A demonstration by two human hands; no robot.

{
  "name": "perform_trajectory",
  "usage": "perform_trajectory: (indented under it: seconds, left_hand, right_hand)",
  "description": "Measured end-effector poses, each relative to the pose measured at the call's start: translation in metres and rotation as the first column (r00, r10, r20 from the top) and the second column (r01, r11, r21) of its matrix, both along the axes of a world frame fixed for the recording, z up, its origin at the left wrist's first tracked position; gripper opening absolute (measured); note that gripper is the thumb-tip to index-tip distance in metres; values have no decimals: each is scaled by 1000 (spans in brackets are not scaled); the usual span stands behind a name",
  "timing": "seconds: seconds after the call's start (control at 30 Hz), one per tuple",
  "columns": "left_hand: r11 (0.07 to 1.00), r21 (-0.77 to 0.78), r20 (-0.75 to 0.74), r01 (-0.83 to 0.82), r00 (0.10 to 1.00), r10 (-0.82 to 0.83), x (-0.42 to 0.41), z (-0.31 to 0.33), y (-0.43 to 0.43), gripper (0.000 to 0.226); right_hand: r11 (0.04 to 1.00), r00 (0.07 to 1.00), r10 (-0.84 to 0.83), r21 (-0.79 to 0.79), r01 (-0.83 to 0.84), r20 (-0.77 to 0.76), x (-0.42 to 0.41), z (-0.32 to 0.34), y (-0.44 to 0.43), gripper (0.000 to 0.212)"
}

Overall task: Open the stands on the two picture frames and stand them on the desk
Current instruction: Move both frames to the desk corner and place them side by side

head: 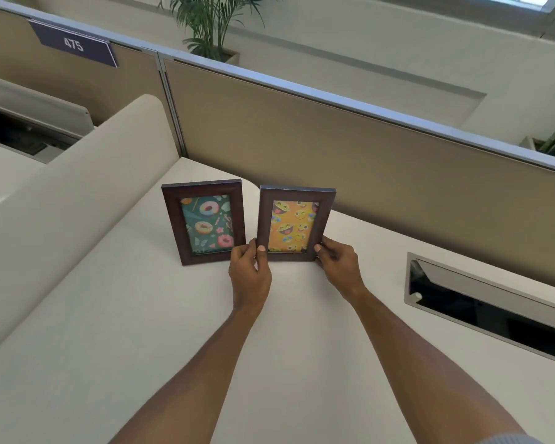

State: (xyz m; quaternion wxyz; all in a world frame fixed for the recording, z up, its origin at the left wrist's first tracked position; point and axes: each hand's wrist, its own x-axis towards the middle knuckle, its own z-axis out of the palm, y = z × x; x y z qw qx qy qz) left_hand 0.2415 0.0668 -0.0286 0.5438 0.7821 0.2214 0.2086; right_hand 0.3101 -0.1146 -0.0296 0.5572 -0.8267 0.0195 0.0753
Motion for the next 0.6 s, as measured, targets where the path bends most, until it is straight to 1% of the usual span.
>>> perform_trajectory:
  seconds: [0.13,0.23,0.33,0.43,0.6]
  left_hand:
    - [1000,12,-3,-3,1000,3,-6,-3,-2,37]
    - [999,50,-19,-12,1000,12,-14,-4,-7,37]
    - [992,125,-120,36,993,-21,-25,-8,-16,46]
    - [980,167,-233,106,970,-65,-35,-12,-27,57]
    - [941,256,-366,219,923,-115,-35,-19,-27,72]
  right_hand:
    - [999,1000,-9,-35,10,15,2,-8,2,55]
    - [998,1000,-15,-65,16,9,2,-7,5,50]
    - [996,1000,-22,-87,21,-5,-2,0,11,47]
    - [995,1000,-16,-99,15,-13,-5,3,17,40]
    - [992,1000,-1,-125,0,-4,-10,7,26,38]
